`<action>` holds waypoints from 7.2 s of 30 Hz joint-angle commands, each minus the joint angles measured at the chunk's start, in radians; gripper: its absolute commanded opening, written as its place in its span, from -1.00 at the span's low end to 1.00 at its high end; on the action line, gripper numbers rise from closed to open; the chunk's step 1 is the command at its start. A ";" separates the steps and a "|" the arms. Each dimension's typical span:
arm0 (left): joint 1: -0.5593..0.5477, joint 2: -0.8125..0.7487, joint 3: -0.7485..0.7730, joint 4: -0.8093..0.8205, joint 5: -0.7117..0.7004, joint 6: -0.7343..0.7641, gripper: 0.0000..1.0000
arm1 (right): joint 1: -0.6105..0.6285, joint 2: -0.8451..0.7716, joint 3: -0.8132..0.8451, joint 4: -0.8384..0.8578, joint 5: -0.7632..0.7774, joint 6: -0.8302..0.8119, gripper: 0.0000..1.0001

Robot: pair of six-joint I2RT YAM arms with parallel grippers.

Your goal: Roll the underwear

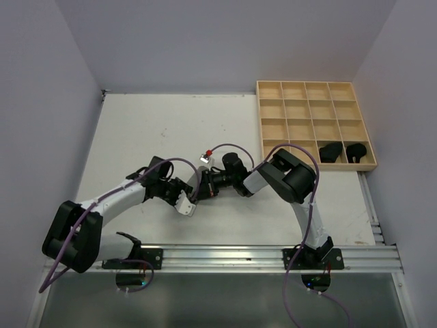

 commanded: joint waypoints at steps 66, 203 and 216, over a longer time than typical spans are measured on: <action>0.005 0.940 0.572 -0.492 0.134 -0.713 -0.76 | 0.310 -0.554 -0.037 -0.771 0.581 -1.139 0.18; 0.321 0.673 0.810 -0.799 0.312 -0.193 -0.10 | 0.332 -0.296 0.072 -0.775 0.529 -0.999 -1.00; 0.533 0.037 0.347 -0.500 0.271 -0.116 0.03 | 0.197 -0.092 0.341 -0.953 0.229 -0.662 -1.00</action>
